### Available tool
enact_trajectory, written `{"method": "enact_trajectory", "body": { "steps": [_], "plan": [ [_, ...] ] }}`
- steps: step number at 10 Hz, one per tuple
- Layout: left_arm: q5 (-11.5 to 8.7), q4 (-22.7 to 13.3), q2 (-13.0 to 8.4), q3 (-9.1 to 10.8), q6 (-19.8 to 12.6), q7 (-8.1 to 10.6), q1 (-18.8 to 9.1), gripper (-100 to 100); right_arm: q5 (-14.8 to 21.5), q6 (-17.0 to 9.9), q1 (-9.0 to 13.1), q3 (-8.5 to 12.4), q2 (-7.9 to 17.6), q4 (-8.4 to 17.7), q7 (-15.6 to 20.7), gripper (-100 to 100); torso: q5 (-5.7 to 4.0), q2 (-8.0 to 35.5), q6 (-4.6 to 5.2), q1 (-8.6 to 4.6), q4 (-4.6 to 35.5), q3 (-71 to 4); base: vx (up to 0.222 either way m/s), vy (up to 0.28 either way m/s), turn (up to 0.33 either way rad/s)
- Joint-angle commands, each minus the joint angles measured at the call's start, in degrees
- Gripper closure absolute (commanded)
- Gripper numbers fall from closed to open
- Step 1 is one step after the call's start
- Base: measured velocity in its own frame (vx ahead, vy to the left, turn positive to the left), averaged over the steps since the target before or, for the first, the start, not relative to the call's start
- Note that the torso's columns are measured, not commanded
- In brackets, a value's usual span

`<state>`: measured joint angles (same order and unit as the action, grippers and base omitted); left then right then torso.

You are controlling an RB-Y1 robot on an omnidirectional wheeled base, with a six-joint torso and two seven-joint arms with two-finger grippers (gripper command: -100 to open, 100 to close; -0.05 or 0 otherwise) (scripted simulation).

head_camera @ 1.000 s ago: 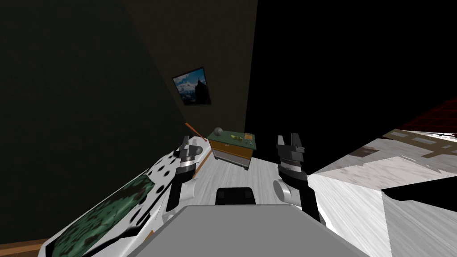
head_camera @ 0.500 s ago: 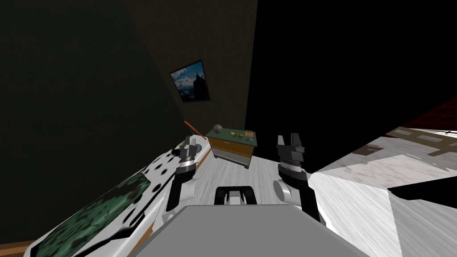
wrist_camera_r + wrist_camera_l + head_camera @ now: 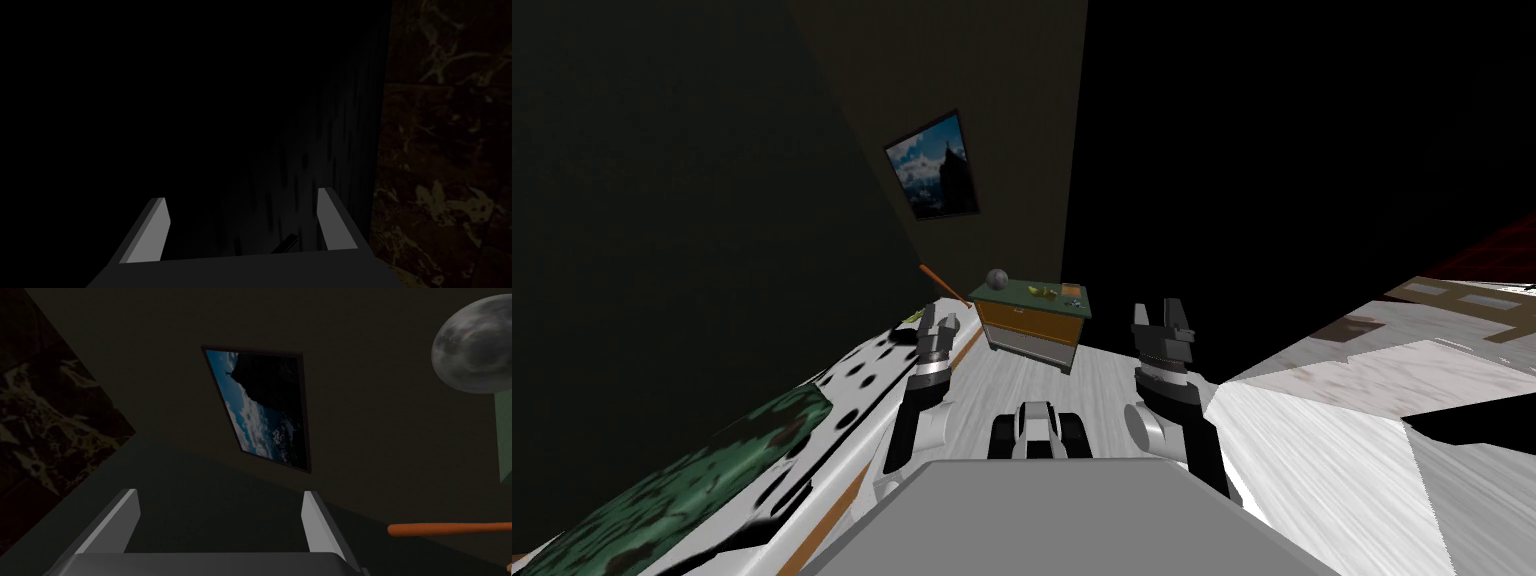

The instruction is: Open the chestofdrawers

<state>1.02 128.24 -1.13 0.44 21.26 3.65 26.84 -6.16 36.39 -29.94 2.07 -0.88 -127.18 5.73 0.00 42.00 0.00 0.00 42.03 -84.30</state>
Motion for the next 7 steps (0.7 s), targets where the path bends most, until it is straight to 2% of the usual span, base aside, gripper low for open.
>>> {"method": "enact_trajectory", "body": {
  "steps": [1,4,7],
  "plan": [
    [0.0,-2.3,-3.3,-0.34,1.6,-0.2,-0.2,-100,0.0,0.0,0.0,0.0,0.0,0.0,0.0,0,0.0,0.1,0.0,-0.01,0.2,-0.3,0.052,-0.004,-0.032],
    [-0.1,-6.6,-6.0,-0.93,4.7,-0.49,-0.4,-100,0.0,0.0,0.0,0.0,0.0,0.0,0.0,0,-0.01,0.2,0.0,-0.01,0.2,-0.3,0.076,-0.007,-0.047],
    [-0.1,-11.7,-7.6,-1.68,8.6,-0.85,-0.5,-100,0.0,0.0,0.0,0.0,0.0,0.0,0.0,0,-0.01,0.3,0.0,-0.03,0.2,-0.3,0.094,-0.015,-0.06]
  ]
}}
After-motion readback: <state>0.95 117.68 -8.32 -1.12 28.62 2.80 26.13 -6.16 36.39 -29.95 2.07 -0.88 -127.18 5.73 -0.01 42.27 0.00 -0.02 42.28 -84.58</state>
